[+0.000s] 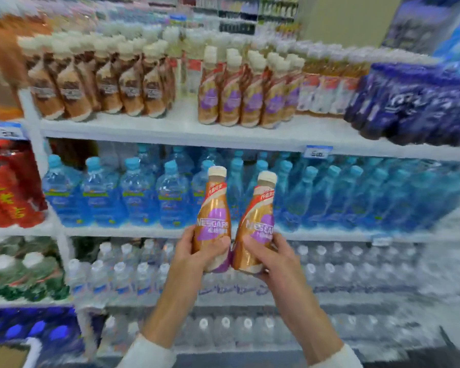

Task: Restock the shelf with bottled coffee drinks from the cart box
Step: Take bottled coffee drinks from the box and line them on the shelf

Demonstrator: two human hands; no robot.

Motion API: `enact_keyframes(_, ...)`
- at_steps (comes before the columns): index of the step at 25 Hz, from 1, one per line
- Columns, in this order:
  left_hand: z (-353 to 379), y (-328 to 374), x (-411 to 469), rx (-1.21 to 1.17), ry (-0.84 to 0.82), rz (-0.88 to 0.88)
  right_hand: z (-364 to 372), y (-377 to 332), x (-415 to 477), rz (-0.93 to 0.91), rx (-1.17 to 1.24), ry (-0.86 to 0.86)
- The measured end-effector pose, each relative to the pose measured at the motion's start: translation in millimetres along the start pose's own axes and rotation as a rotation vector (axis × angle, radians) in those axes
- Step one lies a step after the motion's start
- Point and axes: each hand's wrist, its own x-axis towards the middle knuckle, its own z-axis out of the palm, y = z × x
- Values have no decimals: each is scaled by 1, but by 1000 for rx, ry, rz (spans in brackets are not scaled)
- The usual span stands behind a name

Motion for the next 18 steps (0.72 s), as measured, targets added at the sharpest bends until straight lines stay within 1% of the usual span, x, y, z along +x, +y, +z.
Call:
enact_keyframes(4,72,-10,14,48,-107,-3,-57,-29,8,-48,40,104)
enact_keyframes(8,125,-13,39,88,-123,35,-99,-55,31,-78,52,163)
enact_keyframes(13,172,3,97,98,-178,162,-126,-100,91,-171,-11,125)
enact_keyframes(18,198,37,166,200,-148,306,-128,-140,155,-240,-51,61)
